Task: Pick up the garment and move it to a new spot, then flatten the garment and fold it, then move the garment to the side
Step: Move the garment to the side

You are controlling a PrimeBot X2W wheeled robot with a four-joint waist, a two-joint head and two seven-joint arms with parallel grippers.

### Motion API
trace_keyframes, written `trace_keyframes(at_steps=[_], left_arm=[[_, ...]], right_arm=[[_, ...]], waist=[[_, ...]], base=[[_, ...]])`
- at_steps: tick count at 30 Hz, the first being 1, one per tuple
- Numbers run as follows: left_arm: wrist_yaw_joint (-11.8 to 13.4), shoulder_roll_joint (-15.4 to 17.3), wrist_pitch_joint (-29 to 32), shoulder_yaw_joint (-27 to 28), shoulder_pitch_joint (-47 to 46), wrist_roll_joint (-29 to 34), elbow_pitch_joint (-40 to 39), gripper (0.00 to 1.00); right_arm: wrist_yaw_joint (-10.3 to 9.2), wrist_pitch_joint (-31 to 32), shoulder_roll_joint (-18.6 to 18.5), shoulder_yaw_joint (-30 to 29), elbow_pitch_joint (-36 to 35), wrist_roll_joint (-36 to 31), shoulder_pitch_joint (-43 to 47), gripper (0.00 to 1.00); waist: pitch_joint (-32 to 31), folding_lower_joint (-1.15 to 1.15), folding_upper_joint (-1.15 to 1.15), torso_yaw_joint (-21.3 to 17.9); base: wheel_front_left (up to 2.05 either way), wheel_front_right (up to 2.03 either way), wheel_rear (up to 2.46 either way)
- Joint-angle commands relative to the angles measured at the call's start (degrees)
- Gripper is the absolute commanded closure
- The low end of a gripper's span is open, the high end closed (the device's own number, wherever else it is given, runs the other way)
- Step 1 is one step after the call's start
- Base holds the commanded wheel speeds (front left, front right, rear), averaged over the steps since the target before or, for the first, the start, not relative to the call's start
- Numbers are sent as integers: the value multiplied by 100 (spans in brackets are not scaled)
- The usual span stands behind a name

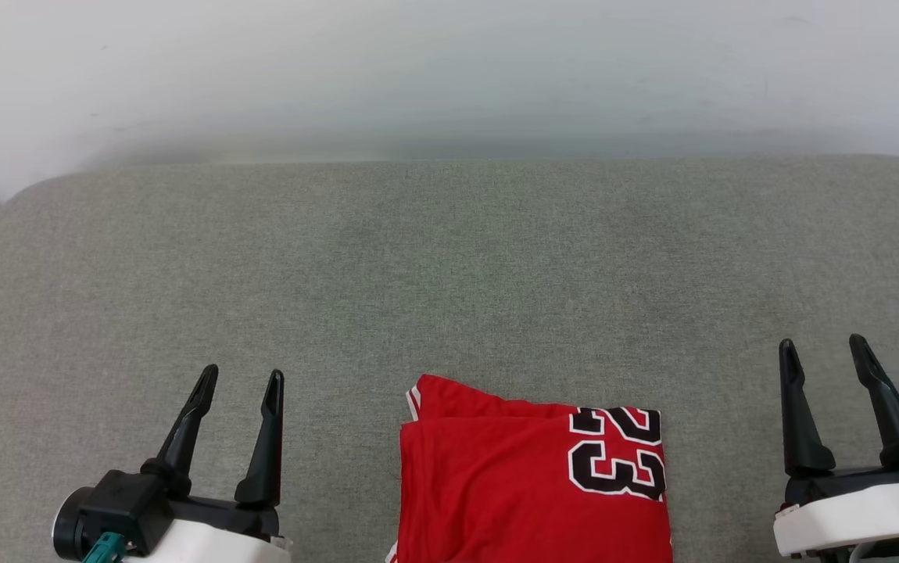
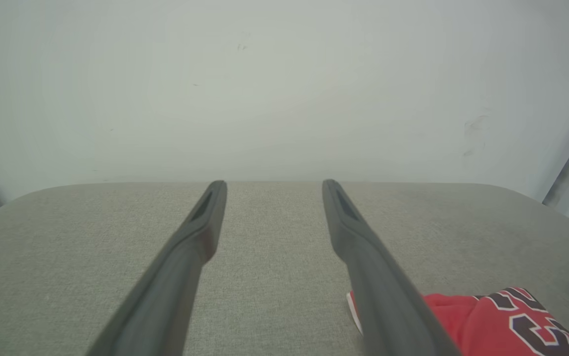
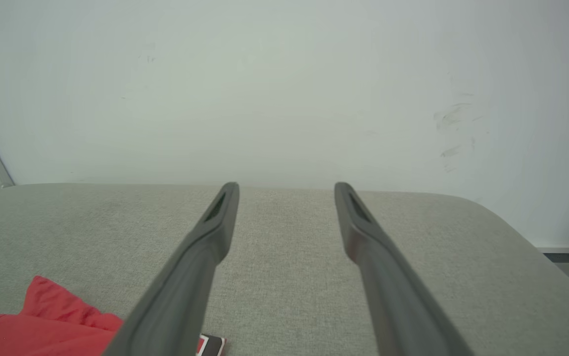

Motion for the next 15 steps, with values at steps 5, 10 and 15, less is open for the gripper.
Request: trace_keyframes(at_steps=[5, 10, 15], left_arm=[[-8, 9, -12, 28, -51, 0, 8, 0], [-8, 11, -12, 33, -68, 30, -10, 0], [-8, -38, -12, -14, -119, -42, 34, 0]], right_arm=[[-2, 69, 39, 71, -70, 60, 7, 0], [-2, 688, 6, 272, -279, 6, 99, 0], [-2, 2552, -288, 522, -405, 295, 209, 0]], waist=[[13, 0, 0, 13], [70, 0, 0, 33], [166, 0, 0, 84]], base=[[0, 0, 0], [0, 0, 0], [0, 0, 0]])
